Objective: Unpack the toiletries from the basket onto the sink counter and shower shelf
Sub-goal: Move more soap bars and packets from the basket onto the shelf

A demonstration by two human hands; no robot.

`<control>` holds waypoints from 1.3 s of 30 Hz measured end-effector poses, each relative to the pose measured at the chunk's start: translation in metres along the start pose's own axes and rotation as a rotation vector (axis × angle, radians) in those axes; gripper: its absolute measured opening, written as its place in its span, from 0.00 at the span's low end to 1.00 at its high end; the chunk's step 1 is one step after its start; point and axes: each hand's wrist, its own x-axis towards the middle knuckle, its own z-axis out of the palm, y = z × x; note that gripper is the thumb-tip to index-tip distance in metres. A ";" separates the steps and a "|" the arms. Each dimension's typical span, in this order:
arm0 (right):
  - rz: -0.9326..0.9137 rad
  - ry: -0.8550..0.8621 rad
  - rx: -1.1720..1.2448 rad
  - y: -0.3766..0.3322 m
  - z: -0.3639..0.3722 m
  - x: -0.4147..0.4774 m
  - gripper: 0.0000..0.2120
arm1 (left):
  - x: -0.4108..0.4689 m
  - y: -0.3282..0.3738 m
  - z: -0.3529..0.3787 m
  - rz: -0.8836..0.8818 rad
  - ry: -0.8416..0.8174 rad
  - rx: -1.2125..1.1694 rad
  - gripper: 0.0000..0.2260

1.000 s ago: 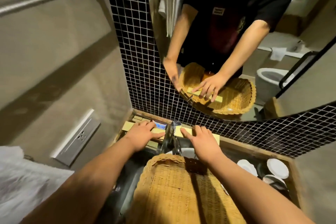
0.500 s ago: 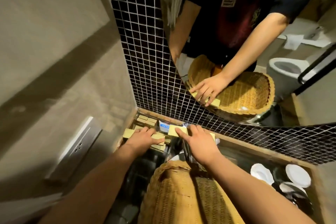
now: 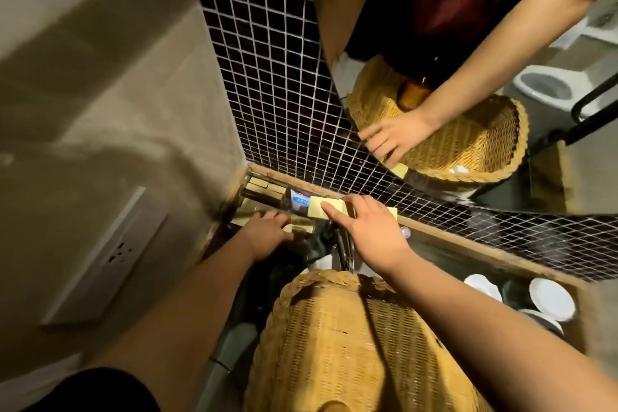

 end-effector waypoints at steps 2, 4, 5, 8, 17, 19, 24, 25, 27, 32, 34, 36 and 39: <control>0.016 0.010 0.036 0.002 0.001 0.002 0.41 | 0.002 -0.003 0.008 -0.017 -0.015 -0.053 0.19; 0.024 0.013 0.062 0.002 0.001 0.002 0.41 | 0.002 -0.005 0.015 -0.074 -0.020 -0.147 0.19; 0.026 0.015 0.073 0.002 0.001 0.002 0.40 | 0.001 -0.006 0.017 -0.101 -0.029 -0.195 0.20; 0.022 0.018 0.091 0.003 0.001 0.003 0.39 | 0.002 -0.008 0.022 -0.082 -0.028 -0.200 0.21; 0.036 0.011 0.098 0.002 0.000 0.001 0.40 | 0.001 -0.008 0.017 0.003 0.035 -0.092 0.25; 0.054 0.002 0.085 0.000 0.000 0.001 0.42 | 0.000 -0.008 0.021 -0.012 0.042 -0.091 0.26; 0.071 -0.029 0.025 -0.002 -0.003 0.005 0.45 | -0.007 -0.002 0.022 -0.047 0.059 -0.084 0.26; 0.071 -0.031 0.018 -0.002 -0.003 0.005 0.44 | -0.008 -0.001 0.023 -0.050 0.057 -0.087 0.27; 0.076 -0.035 0.002 -0.003 -0.003 0.005 0.45 | -0.008 0.000 0.029 -0.051 0.032 -0.091 0.29; 0.099 -0.053 -0.025 -0.008 -0.004 0.005 0.44 | -0.007 0.006 0.036 -0.095 -0.009 -0.140 0.29; 0.111 -0.055 -0.023 -0.011 -0.006 0.005 0.44 | -0.008 0.010 0.038 -0.120 -0.013 -0.140 0.30; 0.119 -0.056 -0.009 -0.014 -0.009 0.005 0.41 | -0.012 0.014 0.038 -0.146 -0.023 -0.141 0.32; 0.143 -0.060 0.011 -0.020 -0.012 0.005 0.40 | -0.023 0.019 0.039 -0.183 -0.033 -0.170 0.33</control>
